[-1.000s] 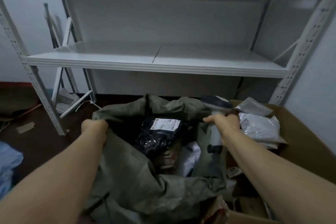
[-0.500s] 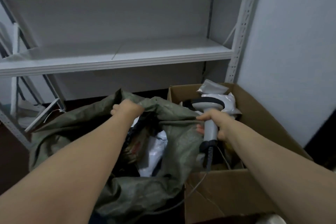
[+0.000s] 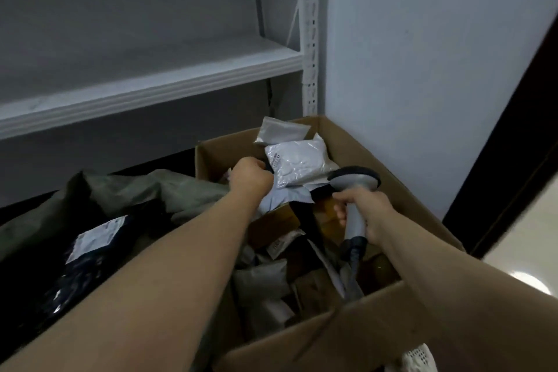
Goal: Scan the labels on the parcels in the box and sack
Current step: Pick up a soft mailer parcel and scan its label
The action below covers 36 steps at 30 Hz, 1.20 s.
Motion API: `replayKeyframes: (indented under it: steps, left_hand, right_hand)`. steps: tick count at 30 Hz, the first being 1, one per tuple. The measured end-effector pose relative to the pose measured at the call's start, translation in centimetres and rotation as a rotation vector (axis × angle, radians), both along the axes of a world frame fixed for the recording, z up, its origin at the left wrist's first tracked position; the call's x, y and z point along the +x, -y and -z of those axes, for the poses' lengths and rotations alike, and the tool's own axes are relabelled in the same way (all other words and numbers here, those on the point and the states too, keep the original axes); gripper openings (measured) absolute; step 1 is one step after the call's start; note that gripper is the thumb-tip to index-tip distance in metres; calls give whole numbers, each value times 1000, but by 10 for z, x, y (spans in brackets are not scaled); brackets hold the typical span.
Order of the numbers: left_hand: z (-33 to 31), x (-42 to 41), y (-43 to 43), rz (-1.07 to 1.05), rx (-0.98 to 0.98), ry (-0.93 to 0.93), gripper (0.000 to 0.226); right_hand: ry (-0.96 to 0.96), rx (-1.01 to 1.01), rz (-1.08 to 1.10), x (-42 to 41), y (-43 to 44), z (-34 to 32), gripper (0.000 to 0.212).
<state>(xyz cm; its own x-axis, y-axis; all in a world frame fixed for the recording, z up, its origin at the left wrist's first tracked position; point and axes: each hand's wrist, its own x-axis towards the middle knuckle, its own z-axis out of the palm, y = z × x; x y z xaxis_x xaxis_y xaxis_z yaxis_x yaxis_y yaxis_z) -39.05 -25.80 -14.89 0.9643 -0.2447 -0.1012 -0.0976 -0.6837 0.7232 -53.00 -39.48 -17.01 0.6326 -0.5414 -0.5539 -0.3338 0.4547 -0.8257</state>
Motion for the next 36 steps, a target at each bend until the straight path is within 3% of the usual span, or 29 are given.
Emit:
replayKeyframes:
  steps: [4, 6, 11, 15, 20, 26, 33, 36]
  left_hand:
    - [45, 47, 46, 0, 1, -129, 14]
    - [74, 75, 69, -42, -29, -205, 33]
    - [140, 134, 113, -138, -138, -295, 40]
    - [176, 168, 140, -181, -35, -223, 64]
    - [202, 187, 159, -244, -99, -232, 79]
    - [176, 153, 151, -297, -386, -419, 53]
    - [86, 74, 102, -108, -502, -342, 27]
    - [50, 39, 75, -86, -532, -296, 29]
  right_hand:
    - [59, 74, 49, 44, 21, 29, 16]
    - [79, 112, 52, 68, 31, 49, 13]
    - [140, 270, 22, 110, 54, 102, 9]
    - [143, 359, 2, 129, 70, 129, 10]
    - [114, 345, -71, 136, 77, 145, 15]
    - [111, 264, -45, 118, 71, 125, 11]
    - [129, 40, -79, 62, 43, 41, 4]
    - [154, -14, -84, 33, 20, 10, 6]
